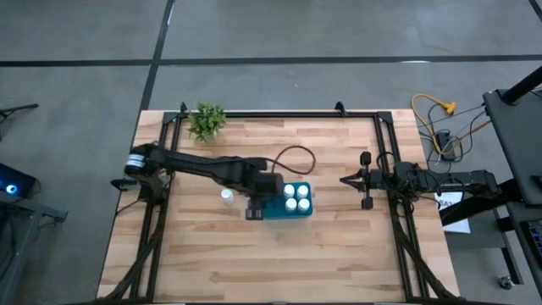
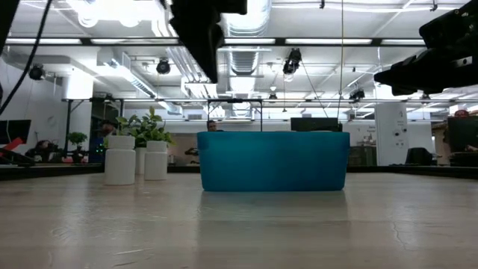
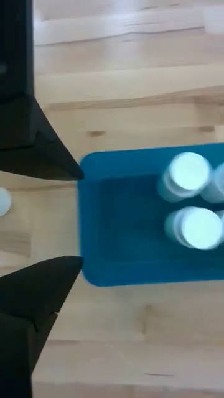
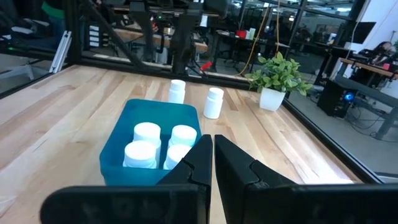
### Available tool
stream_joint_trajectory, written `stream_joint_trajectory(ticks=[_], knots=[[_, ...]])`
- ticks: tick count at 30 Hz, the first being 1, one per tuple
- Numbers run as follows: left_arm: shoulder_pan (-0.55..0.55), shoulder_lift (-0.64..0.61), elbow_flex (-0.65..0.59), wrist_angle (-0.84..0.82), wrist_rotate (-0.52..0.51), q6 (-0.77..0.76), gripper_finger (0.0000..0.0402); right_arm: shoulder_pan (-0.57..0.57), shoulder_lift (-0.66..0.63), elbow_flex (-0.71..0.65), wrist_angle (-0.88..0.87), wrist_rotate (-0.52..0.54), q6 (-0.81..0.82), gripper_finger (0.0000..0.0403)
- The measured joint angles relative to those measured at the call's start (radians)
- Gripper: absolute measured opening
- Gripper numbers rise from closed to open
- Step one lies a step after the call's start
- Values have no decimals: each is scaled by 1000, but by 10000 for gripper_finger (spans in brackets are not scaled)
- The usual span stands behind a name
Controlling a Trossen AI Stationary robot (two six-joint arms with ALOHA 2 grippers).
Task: Pick and place pill bottles into a basket
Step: Put the white pill bottle into the blue bin
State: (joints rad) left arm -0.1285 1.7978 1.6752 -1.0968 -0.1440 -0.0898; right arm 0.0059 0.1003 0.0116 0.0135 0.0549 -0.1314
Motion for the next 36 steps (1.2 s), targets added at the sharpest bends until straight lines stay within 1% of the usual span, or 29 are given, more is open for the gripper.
stream_joint_trajectory(ticks=[4, 9, 15, 18, 26, 30, 36], knots=[[0, -96, -152, 51, 1, -66, 192, 0, 0, 0, -1, -2, 0, 8], [0, -230, -319, 69, 3, -135, 192, 0, 0, 0, 0, -1, 0, 8], [0, -340, -472, 88, 3, -168, 192, 0, 0, 0, -1, -1, 0, 8], [0, -383, -523, 120, 4, -171, 192, 0, 0, 0, -1, -1, 0, 9], [-1, -473, -600, 218, 5, -158, 192, 0, 1, 0, -1, -1, 0, 9], [-1, -504, -648, 236, 11, -73, 192, 0, 1, 0, -1, -2, 0, 8], [-1, -528, -711, 234, 46, 40, 192, 0, 1, 0, -1, -1, 0, 8]])
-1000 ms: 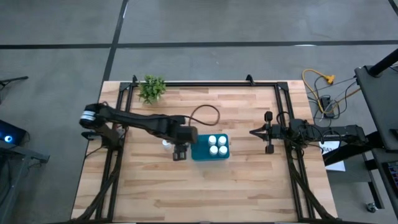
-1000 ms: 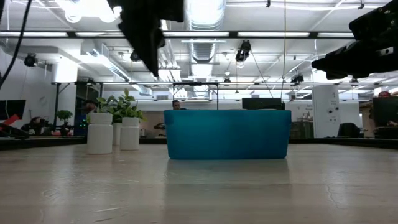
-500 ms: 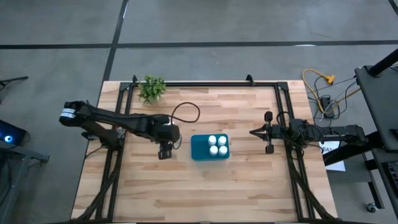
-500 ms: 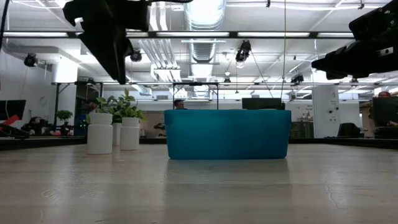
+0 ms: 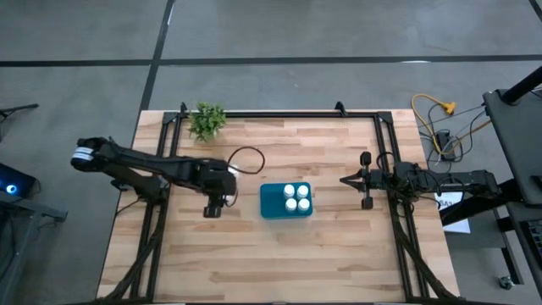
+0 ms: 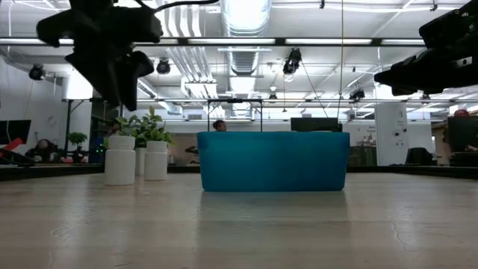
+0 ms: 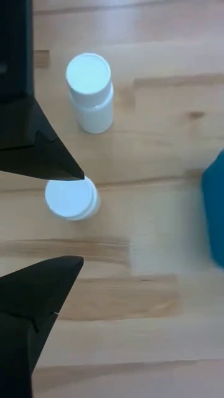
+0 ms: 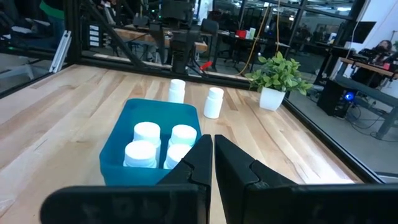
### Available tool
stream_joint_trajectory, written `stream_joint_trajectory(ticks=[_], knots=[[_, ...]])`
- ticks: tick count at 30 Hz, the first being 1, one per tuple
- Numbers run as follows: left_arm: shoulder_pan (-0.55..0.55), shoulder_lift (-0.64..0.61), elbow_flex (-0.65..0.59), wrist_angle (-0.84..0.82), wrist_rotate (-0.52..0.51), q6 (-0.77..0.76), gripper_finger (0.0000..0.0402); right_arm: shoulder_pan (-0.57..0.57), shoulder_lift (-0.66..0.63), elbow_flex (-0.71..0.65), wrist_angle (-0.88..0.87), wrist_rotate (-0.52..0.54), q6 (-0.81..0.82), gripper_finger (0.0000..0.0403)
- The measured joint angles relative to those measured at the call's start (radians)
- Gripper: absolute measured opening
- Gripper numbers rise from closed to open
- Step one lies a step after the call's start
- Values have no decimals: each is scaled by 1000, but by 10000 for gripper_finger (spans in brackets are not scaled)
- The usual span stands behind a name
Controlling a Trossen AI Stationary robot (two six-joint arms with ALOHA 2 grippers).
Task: Pick and place pill bottles into a basket
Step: Put the white pill bottle into the blue bin
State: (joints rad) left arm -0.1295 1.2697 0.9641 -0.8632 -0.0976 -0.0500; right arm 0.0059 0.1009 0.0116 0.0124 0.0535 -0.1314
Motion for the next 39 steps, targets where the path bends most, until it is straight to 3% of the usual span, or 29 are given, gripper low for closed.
stream_joint_trajectory(ticks=[13, 26, 32, 39], knots=[[3, -9, -35, 22, -7, 105, 192, 0, 0, 0, 0, 0, 0, 8], [35, -67, -42, 8, 67, 248, 192, 0, 0, 0, 0, 0, 0, 9], [76, -32, -44, 8, 167, 295, 192, 0, 0, 0, 0, 0, 0, 8], [109, 21, -46, 8, 131, 294, 192, 0, 0, 0, 0, 0, 0, 8]])
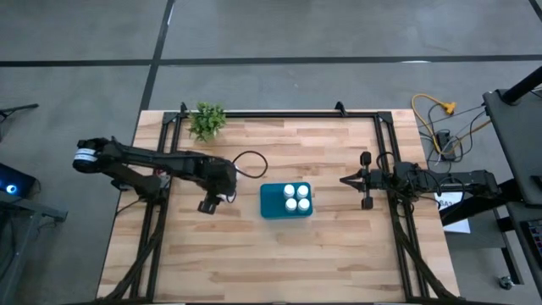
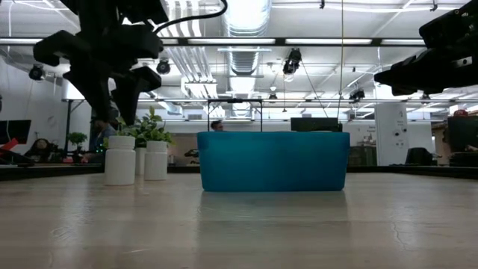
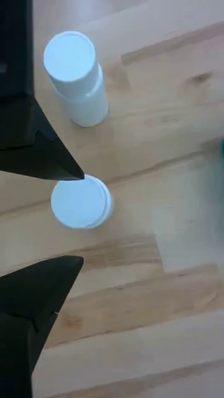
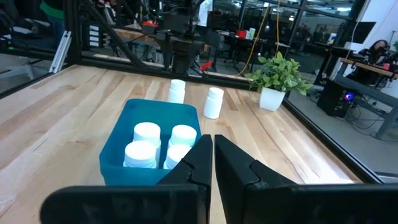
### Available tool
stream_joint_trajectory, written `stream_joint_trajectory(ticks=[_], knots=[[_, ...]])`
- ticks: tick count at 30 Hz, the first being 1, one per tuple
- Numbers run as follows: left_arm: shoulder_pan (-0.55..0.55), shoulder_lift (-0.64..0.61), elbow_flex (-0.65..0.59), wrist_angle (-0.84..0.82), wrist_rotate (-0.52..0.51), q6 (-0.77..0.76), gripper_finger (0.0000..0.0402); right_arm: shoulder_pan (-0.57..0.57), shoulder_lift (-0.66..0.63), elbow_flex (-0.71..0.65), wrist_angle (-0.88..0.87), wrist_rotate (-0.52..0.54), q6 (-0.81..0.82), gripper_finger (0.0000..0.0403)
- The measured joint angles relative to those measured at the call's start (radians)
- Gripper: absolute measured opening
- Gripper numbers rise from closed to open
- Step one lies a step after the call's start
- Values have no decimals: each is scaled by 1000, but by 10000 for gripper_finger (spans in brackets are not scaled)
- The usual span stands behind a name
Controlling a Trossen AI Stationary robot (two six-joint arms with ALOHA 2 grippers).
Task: Pick and place pill bottles into a basket
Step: Put the white pill bottle into the blue bin
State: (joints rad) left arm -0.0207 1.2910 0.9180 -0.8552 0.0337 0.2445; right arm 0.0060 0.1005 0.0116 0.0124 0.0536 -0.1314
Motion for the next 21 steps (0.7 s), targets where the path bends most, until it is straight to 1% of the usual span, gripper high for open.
stream_joint_trajectory(ticks=[3, 9, 12, 19, 21], knots=[[1, -2, 0, 1, -32, 4, 192, 0, 0, 0, 0, 0, 0, 8], [1, -18, -1, 0, -156, 5, 192, 0, 0, 0, 0, 0, 0, 8], [1, -18, -1, -1, -161, -3, 192, 0, 0, 0, 0, 0, 0, 8], [1, -19, -2, 1, -129, -2, 192, 0, 0, 0, 0, 0, 0, 8], [1, -19, -2, 1, -123, -3, 198, 0, 0, 0, 0, 0, 0, 8]])
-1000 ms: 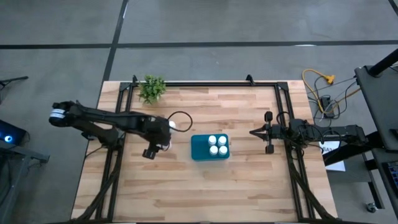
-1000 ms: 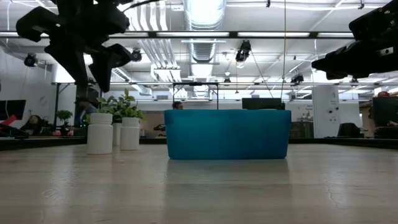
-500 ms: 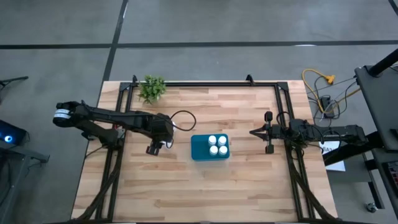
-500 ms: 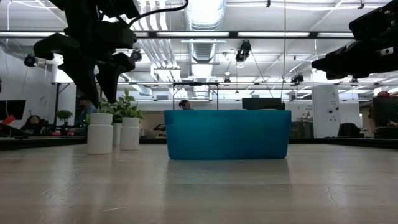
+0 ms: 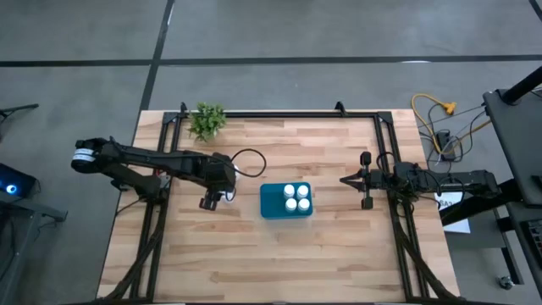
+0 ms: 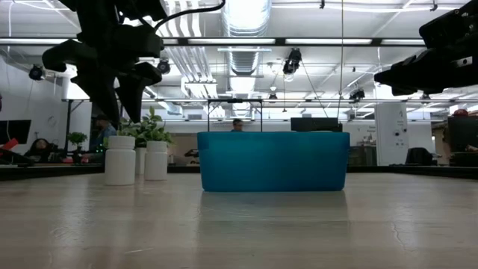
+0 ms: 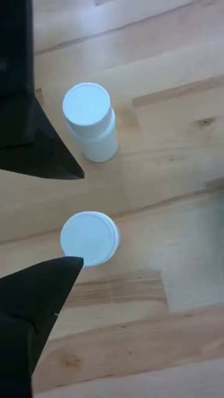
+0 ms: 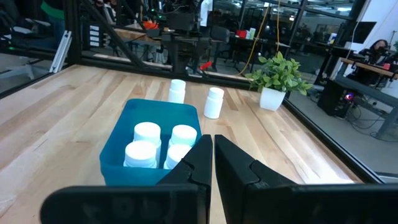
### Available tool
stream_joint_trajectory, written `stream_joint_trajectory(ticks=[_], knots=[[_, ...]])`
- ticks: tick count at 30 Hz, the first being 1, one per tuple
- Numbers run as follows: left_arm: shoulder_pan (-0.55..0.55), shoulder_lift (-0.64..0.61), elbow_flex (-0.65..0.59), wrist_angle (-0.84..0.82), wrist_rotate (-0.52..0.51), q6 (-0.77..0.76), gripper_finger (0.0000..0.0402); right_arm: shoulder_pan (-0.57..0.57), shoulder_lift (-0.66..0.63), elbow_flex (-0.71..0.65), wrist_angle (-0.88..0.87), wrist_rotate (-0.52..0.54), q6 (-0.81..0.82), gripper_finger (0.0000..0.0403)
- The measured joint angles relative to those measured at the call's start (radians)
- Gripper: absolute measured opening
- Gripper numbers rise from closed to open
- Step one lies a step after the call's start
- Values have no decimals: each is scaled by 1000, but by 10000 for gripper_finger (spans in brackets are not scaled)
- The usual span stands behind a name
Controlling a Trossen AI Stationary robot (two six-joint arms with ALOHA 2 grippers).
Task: Pick and place pill bottles into a basket
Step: Put the white pill bottle into the blue bin
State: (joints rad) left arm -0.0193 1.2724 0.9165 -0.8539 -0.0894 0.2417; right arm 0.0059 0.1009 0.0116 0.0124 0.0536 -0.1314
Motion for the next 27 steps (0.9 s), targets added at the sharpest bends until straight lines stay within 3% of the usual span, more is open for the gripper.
stream_joint_trajectory(ticks=[11, 16, 27], knots=[[0, 0, -6, 0, 40, 0, 322, 0, 0, 0, 0, 0, 0, 8], [-1, 5, -29, 6, 140, -1, 331, 0, 0, 0, 0, 0, 0, 8], [5, 5, -59, 30, 90, 9, 331, 0, 0, 0, 0, 0, 0, 8]])
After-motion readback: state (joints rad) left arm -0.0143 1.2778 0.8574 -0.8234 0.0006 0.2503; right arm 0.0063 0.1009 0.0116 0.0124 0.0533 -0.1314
